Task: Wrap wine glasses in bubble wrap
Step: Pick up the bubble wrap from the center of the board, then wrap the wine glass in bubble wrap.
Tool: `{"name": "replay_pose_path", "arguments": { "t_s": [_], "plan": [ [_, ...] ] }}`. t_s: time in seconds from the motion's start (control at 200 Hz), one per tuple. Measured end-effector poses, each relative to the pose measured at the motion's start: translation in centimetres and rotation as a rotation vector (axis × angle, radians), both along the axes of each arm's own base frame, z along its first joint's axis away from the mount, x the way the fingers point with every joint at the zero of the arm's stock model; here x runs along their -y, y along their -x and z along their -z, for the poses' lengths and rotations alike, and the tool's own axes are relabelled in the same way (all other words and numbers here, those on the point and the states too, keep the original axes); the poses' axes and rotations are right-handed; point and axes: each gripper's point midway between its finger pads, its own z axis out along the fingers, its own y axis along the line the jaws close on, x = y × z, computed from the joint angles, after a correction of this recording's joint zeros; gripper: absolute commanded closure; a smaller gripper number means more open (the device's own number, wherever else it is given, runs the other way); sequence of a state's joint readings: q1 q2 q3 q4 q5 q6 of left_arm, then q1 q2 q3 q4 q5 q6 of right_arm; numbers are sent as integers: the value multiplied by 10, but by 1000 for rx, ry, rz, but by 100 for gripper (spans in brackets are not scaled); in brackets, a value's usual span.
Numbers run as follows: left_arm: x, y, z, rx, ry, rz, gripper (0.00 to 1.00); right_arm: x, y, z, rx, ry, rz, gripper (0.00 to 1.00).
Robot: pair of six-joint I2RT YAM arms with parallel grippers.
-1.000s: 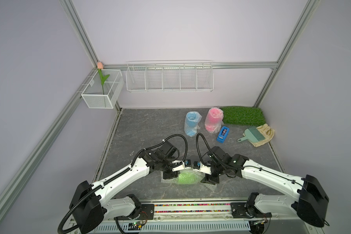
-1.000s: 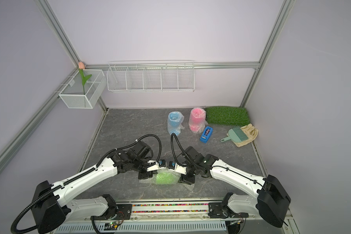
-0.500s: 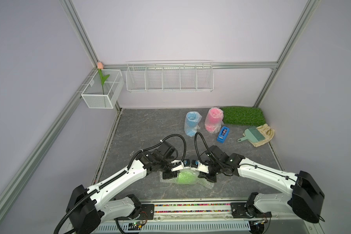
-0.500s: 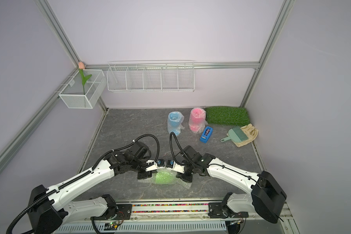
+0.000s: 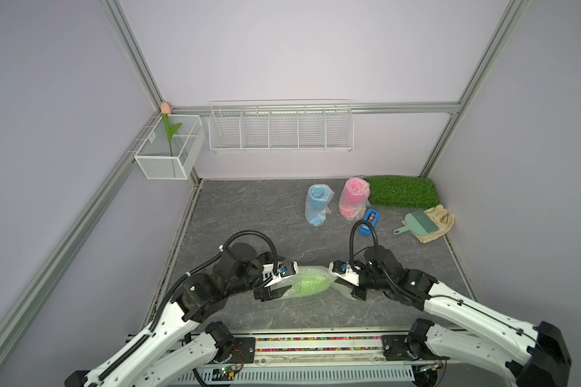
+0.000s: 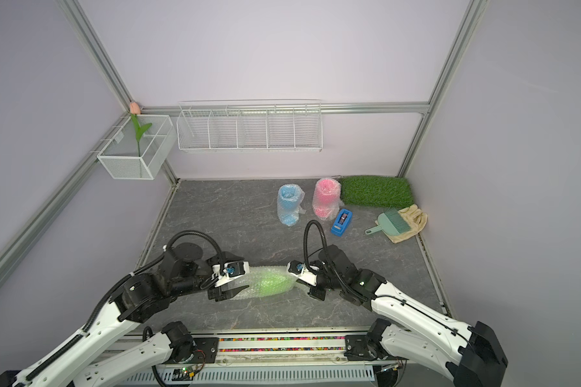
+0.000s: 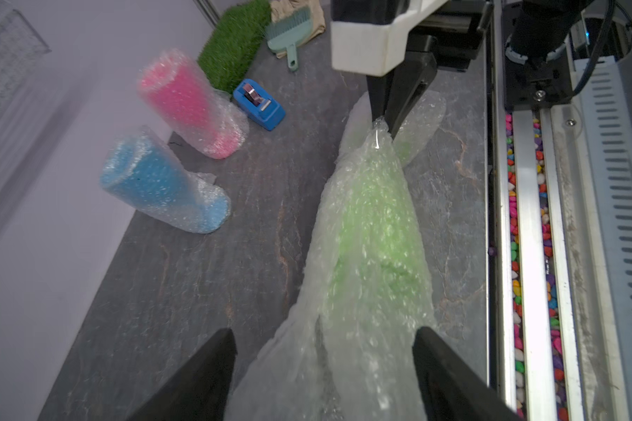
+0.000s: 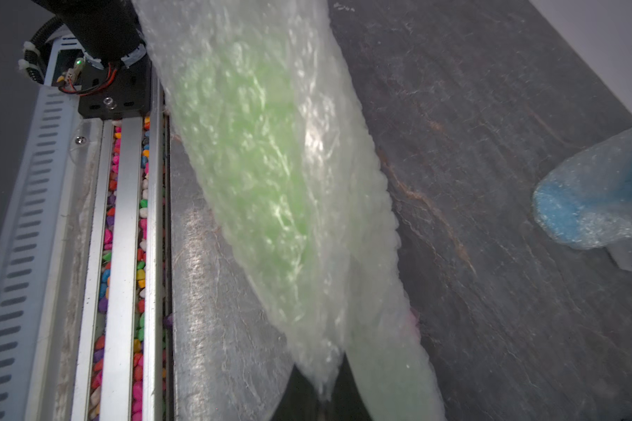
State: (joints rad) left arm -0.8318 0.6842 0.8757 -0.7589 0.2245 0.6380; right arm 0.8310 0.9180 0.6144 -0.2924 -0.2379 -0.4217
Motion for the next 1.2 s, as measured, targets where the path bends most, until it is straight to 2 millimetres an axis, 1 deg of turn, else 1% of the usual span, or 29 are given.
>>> {"name": "replay_pose_path", "arguments": {
  "t_s": [0.03, 0.155, 0.26, 0.35, 0.475, 0.695, 0.9, 0.935, 0.99, 1.145, 1.2],
  "plan": [
    [-5, 2, -8, 20, 25, -10, 0, 1, -1, -6, 24, -18, 8, 93],
    [-21, 13, -34, 90, 123, -37, 1, 7, -4, -36, 121, -105, 38, 93],
    [-29, 19, -46, 105, 181, -57, 1, 10, -4, -55, 177, -160, 47, 93],
    [-31, 21, -53, 90, 226, -76, 1, 12, -3, -64, 202, -184, 54, 93],
    [-26, 24, -63, 50, 308, -73, 1, 14, -4, -67, 212, -191, 61, 93],
    [-13, 40, -53, -83, 355, 0, 1, 14, -4, -69, 213, -192, 62, 93],
    [-10, 51, -51, -146, 365, 46, 1, 15, -4, -75, 217, -201, 66, 93],
    [-9, 51, -50, -150, 364, 45, 0, 15, -4, -75, 215, -202, 67, 93],
    [-9, 48, -48, -156, 360, 32, 3, 15, -3, -77, 211, -206, 65, 93],
    [-6, 36, -37, -180, 326, -24, 5, 13, 1, -79, 188, -218, 52, 93],
    [-3, 32, -33, -193, 310, -33, 8, 13, 2, -78, 179, -219, 47, 93]
  ]
}}
